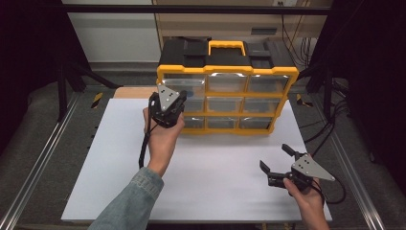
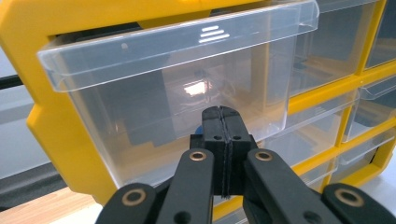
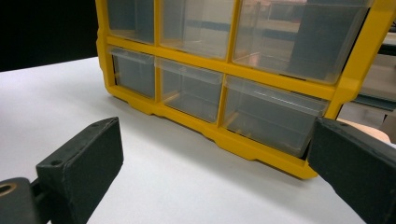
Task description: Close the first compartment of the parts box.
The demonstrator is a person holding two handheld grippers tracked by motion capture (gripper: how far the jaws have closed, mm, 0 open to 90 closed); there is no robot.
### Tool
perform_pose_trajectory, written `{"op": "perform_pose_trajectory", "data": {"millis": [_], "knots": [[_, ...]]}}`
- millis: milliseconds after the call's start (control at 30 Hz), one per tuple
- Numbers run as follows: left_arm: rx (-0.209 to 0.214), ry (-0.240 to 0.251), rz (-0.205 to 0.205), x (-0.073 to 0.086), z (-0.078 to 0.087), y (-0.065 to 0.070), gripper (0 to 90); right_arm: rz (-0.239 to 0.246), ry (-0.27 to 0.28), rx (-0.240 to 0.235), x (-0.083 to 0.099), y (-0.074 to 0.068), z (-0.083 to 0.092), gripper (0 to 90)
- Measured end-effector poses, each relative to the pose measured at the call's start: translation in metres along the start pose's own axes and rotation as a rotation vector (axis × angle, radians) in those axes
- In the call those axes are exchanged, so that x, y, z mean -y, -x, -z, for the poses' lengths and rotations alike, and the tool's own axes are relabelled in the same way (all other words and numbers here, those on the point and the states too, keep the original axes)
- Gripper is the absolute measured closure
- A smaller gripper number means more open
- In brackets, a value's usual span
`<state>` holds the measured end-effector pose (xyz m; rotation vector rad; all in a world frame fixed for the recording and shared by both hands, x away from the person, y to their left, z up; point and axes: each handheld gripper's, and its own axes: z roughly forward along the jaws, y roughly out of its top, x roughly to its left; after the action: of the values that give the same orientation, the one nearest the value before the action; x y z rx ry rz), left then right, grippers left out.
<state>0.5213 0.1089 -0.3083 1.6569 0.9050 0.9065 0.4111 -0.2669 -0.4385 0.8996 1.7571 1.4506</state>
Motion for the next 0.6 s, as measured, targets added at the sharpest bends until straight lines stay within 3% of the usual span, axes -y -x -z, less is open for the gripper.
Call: {"op": "perform_pose_trajectory", "data": {"millis": [333,600], "knots": [[-0.005,0.022,0.011,-0.0019,-0.0042,-0.0011,90.0,0.009,-0.005,0.0,0.0,-0.0003,-0.0003,3.9],[-0.008,0.005,0.002,-0.0038,-0.0041,0.0003,90.0,0.008,-0.005,-0.002,0.0,0.0001,-0.0003,3.9]]}}
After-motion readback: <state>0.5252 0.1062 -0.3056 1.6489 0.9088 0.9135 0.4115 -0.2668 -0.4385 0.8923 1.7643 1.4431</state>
